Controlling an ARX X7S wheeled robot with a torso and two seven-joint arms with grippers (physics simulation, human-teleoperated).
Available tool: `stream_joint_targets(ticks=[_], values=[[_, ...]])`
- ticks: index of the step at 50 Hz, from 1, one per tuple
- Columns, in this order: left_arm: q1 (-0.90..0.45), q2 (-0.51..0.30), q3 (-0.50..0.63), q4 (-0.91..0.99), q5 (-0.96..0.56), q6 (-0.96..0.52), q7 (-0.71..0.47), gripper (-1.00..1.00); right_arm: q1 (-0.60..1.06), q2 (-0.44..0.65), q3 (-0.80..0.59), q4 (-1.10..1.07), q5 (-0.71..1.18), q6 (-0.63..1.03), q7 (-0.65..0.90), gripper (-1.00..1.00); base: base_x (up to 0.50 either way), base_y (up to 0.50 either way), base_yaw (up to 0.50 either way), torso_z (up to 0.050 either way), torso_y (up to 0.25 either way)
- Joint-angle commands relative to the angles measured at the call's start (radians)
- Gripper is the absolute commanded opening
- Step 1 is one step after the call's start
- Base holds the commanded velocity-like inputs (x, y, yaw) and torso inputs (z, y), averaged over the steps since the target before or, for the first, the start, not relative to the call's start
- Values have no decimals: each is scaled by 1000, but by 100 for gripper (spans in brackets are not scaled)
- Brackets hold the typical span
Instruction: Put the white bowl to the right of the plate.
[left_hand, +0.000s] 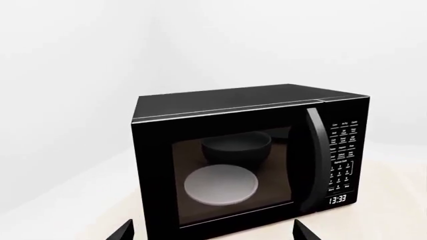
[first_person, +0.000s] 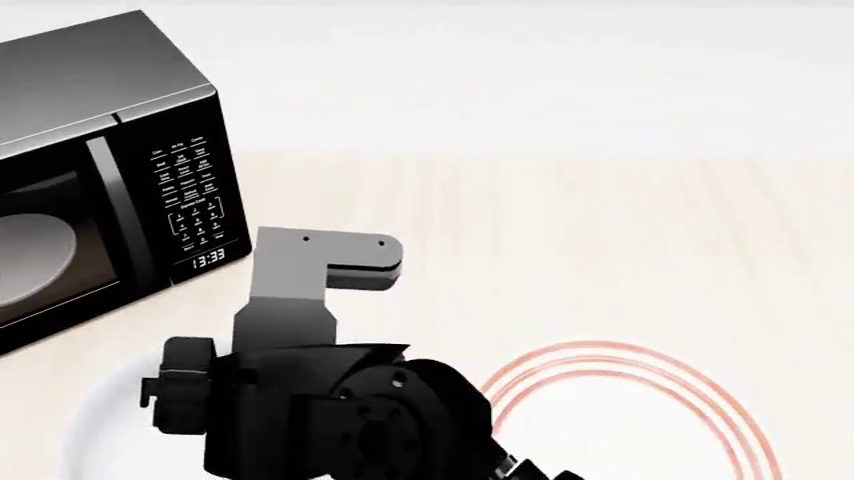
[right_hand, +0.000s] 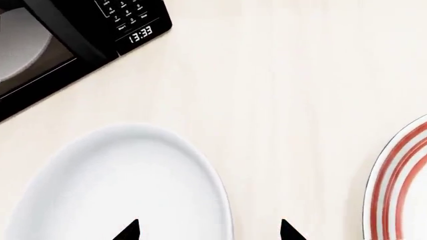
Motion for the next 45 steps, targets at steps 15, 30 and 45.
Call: stream_joint_targets(ticks=[15, 30, 45], values=[[15, -7, -2, 16, -3, 7, -12, 100, 200, -3, -687, 220, 368, -402, -182, 100, 0, 0, 0, 0, 0], [23, -9, 1, 22, -3, 14, -18, 100, 138, -3, -689, 221, 338, -349, -197, 100, 0, 0, 0, 0, 0], [24, -12, 4, 22, 3, 21, -29, 100, 117, -3, -687, 181, 327, -321, -247, 100, 0, 0, 0, 0, 0]])
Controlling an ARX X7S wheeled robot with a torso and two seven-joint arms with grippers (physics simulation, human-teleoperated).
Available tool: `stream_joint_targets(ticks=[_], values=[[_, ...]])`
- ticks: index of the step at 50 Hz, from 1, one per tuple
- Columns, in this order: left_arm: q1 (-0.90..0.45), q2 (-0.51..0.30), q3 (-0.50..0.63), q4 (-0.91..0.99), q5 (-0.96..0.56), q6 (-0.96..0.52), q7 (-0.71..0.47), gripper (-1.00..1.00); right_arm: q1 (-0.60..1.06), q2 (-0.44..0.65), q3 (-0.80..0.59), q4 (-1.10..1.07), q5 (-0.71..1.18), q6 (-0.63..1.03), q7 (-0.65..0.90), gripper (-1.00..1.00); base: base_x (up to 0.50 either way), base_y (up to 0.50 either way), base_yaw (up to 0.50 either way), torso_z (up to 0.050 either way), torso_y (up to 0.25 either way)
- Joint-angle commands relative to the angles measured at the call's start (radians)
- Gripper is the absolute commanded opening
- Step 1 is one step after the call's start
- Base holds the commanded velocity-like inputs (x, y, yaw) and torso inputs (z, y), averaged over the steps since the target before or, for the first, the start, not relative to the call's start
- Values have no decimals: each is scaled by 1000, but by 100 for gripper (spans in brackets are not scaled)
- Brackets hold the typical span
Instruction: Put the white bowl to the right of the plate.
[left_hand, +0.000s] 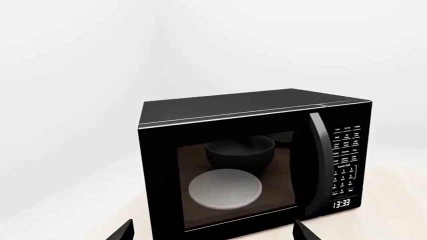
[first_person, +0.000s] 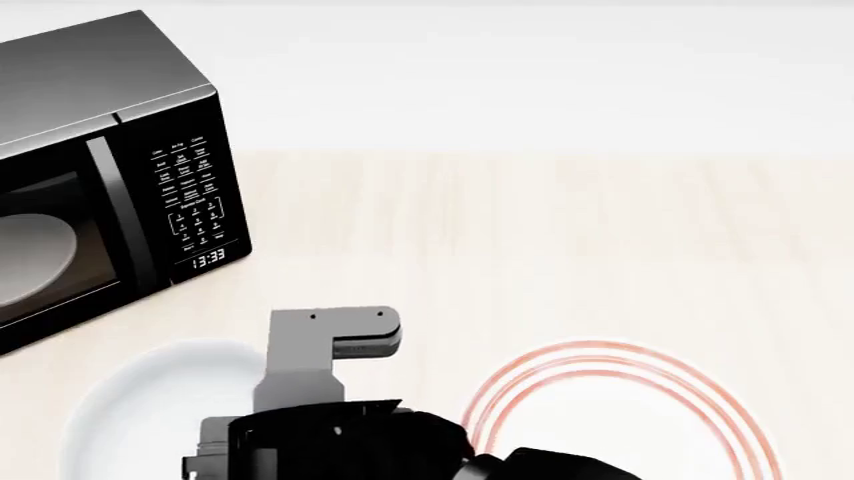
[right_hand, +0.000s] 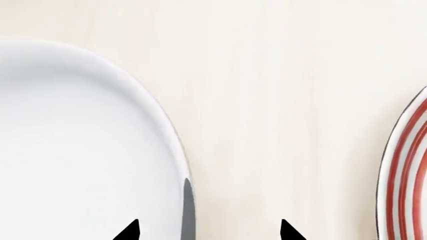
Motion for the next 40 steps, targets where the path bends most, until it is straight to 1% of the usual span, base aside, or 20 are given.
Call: stream_joint_targets(ticks=[1, 15, 21, 25, 26, 28, 34, 40], values=[[1, -2, 4, 0, 4, 3, -8, 100, -16, 0, -10, -24, -4, 17, -40, 100, 0, 0, 0, 0, 0], [4, -5, 5, 4, 7, 6, -18, 100, -29, 0, -9, -31, -20, -2, -66, 100, 0, 0, 0, 0, 0], [7, -5, 3, 2, 9, 12, -22, 100, -32, 0, -9, -30, -32, -23, -54, 100, 0, 0, 0, 0, 0], [8, -6, 3, 4, 7, 11, -24, 100, -31, 0, -10, -25, -19, -6, -50, 100, 0, 0, 0, 0, 0], [8, -6, 4, 3, 8, 12, -24, 100, -33, 0, -9, -23, -11, -1, -54, -100, 0, 0, 0, 0, 0], [8, -6, 6, 1, 9, 13, -25, 100, -33, 0, -14, -29, -34, -9, -17, -100, 0, 0, 0, 0, 0], [12, -8, 0, 3, 5, 16, -27, 100, -29, 0, -9, -53, -29, -7, -2, -100, 0, 0, 0, 0, 0], [8, -8, 5, -5, 10, 22, -30, 100, -4, 0, 1, -123, -24, -36, 54, -100, 0, 0, 0, 0, 0]])
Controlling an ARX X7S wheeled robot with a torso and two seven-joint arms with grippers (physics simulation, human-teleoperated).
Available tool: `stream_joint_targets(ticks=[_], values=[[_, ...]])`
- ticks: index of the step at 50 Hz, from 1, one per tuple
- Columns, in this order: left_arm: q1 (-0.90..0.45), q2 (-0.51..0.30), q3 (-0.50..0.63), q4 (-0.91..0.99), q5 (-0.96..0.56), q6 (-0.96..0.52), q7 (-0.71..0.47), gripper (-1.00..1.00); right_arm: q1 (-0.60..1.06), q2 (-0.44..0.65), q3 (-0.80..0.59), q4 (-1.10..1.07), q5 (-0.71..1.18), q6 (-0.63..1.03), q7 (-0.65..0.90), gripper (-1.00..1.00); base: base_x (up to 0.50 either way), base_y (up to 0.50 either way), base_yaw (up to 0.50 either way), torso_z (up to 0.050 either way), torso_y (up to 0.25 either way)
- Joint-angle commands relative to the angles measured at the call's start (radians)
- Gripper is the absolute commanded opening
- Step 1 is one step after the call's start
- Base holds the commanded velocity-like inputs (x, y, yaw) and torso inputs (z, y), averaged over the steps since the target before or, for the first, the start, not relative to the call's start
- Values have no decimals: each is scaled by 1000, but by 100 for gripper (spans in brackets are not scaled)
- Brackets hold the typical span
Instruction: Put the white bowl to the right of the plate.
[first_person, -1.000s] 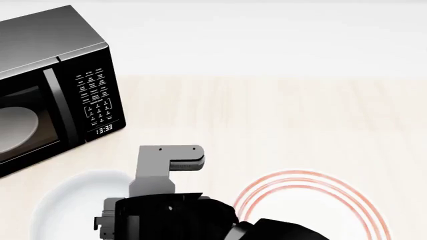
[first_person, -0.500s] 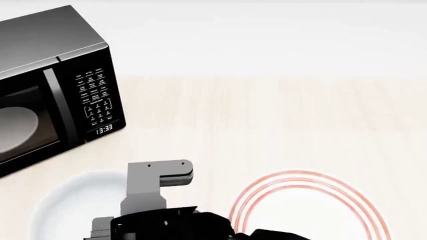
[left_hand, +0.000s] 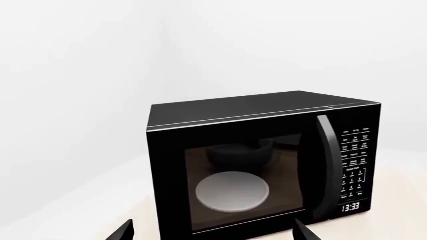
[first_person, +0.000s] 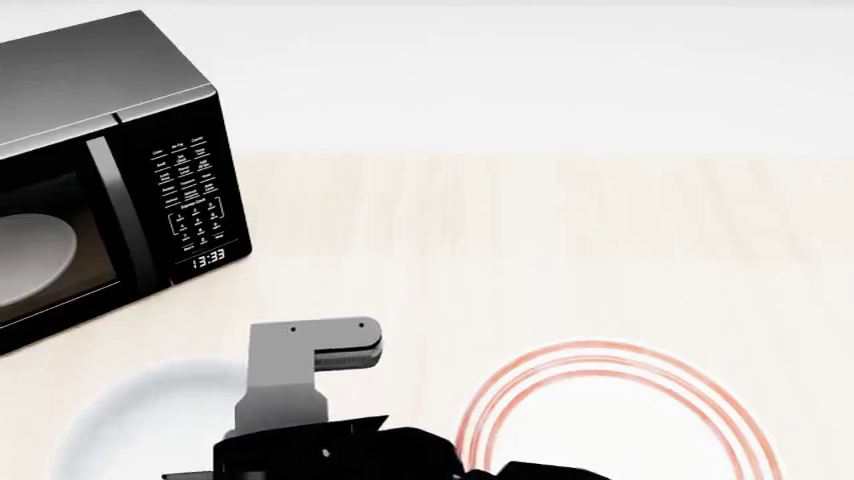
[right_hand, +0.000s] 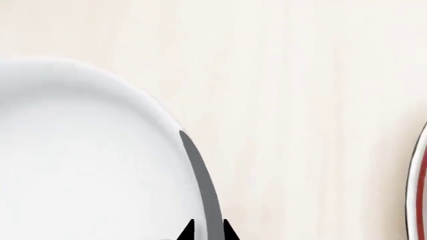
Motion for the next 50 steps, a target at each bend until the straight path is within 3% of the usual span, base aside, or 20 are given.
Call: stream_joint_targets(ticks=[1, 11, 25, 42, 50], values=[[0, -1, 3, -6, 3, 8, -6, 100, 22, 10, 10, -98, 10, -25, 86, -100, 0, 0, 0, 0, 0], [-1, -5, 6, 1, 1, -2, -13, 100, 74, 145, 98, -336, 76, -58, 225, -100, 0, 0, 0, 0, 0], [2, -8, 7, 2, -2, -1, -18, 100, 143, 296, 164, -503, 97, -63, 284, -100, 0, 0, 0, 0, 0], [-11, -12, 29, -15, 8, -2, -27, 100, 249, 523, 266, -507, 193, -12, 229, -100, 0, 0, 0, 0, 1], [-18, -13, 41, -21, 14, -7, -33, 100, 298, 614, 300, -413, 247, 28, 196, -100, 0, 0, 0, 0, 0]])
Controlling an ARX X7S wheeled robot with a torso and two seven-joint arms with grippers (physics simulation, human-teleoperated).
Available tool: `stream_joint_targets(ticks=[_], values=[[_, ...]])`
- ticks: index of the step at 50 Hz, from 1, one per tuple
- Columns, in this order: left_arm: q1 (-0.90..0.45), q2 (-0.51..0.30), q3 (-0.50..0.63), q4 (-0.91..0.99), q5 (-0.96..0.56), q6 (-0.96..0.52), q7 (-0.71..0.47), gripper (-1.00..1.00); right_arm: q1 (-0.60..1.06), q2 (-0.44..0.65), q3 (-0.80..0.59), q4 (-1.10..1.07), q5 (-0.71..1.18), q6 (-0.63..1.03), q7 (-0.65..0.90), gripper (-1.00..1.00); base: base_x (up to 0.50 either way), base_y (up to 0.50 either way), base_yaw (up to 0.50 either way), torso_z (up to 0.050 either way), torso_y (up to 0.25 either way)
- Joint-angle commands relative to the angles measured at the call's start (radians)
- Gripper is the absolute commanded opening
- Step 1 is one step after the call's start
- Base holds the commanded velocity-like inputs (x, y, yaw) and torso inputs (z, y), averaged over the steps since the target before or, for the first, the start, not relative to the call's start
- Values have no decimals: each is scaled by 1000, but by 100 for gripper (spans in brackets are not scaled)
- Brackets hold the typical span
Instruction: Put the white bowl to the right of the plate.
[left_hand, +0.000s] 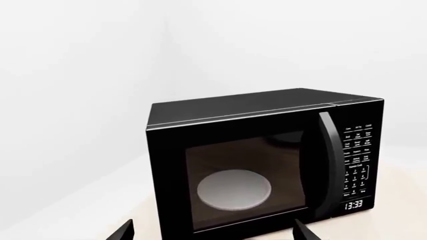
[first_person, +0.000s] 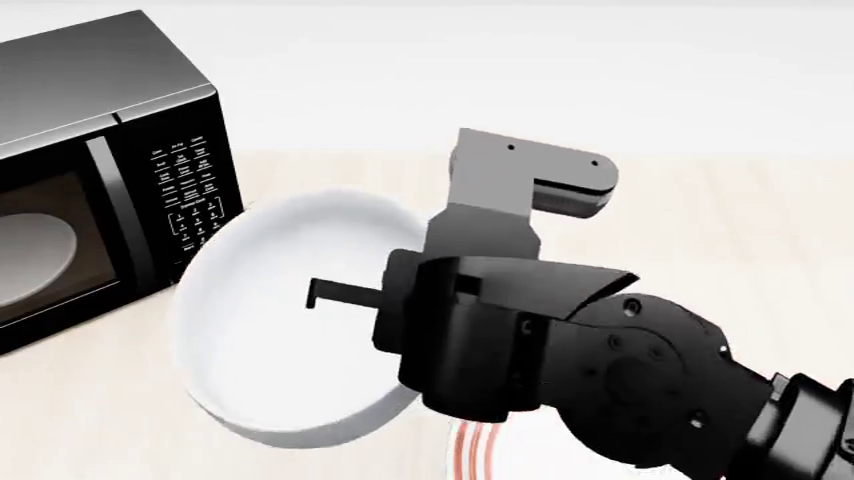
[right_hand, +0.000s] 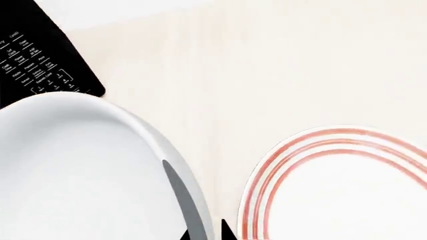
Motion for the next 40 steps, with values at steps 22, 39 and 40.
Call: stream_joint_targets(ticks=[22, 39, 40], values=[[-17, -8, 60, -22, 26, -8, -13, 100, 47, 388, 104, 192, 108, 61, -98, -100, 0, 0, 0, 0, 0], [-22, -13, 73, -29, 32, -12, -21, 100, -25, 608, 166, 167, 208, 17, -159, -100, 0, 0, 0, 0, 1], [-24, -12, 74, -31, 32, -12, -21, 100, -29, 622, 169, 159, 213, 13, -162, -100, 0, 0, 0, 0, 0]])
